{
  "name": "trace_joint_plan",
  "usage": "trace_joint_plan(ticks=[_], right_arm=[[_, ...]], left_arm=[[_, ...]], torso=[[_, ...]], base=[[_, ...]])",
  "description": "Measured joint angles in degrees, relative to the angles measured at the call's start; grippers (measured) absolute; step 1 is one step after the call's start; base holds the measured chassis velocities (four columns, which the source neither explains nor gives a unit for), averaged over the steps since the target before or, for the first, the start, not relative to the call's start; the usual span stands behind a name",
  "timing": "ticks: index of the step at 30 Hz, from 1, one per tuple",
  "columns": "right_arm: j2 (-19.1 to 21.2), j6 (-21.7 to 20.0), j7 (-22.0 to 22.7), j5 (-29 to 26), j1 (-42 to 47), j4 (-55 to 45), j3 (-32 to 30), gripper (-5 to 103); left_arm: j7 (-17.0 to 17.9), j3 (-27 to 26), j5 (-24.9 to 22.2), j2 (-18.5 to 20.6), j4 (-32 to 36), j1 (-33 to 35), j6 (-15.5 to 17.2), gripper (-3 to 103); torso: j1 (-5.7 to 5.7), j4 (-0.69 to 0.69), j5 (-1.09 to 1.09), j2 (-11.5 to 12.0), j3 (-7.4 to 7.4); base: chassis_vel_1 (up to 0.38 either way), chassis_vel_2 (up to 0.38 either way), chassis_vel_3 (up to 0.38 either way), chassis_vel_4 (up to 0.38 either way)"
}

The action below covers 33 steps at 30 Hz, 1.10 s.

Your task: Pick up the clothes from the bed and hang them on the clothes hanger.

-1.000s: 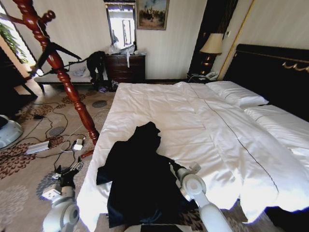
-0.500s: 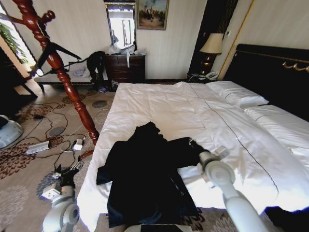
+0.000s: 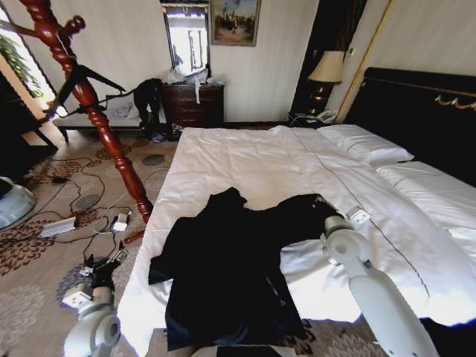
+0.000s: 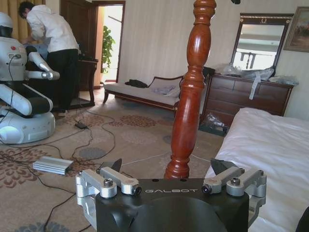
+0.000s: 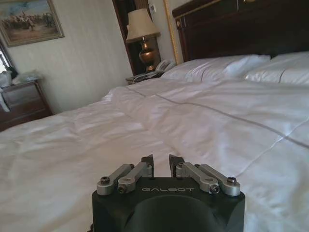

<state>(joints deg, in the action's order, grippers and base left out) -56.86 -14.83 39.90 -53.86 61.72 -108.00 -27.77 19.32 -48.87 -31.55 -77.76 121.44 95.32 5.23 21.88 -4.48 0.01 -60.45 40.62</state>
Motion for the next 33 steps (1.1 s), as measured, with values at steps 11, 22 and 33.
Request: trace_joint_plan(ticks=[11, 22, 33], right_arm=[[-5.8, 10.1, -3.7, -0.6, 4.3, -2.4, -0.2, 58], [-15.3, 7.0, 9.4, -28.8, 13.5, -9.9, -10.5, 95], [-14.7, 11.7, 4.1, -8.7, 18.9, -12.7, -11.3, 100]], left_arm=[[-0.1, 0.2, -0.3, 0.5, -0.6, -0.3, 0.0, 100], [-0.1, -0.4, -0.4, 0.1, 0.2, 0.4, -0.3, 100], [0.7, 4.1, -0.7, 2.7, 2.9, 0.0, 3.8, 100]], torso=[[0.0, 0.02, -0.02, 0.0, 0.0], [-0.01, 0.0, -0.02, 0.0, -0.01], [-0.01, 0.02, -0.02, 0.0, -0.01]], base=[[0.0, 0.0, 0.0, 0.0], [0.0, 0.0, 0.0, 0.0], [0.0, 0.0, 0.0, 0.0]])
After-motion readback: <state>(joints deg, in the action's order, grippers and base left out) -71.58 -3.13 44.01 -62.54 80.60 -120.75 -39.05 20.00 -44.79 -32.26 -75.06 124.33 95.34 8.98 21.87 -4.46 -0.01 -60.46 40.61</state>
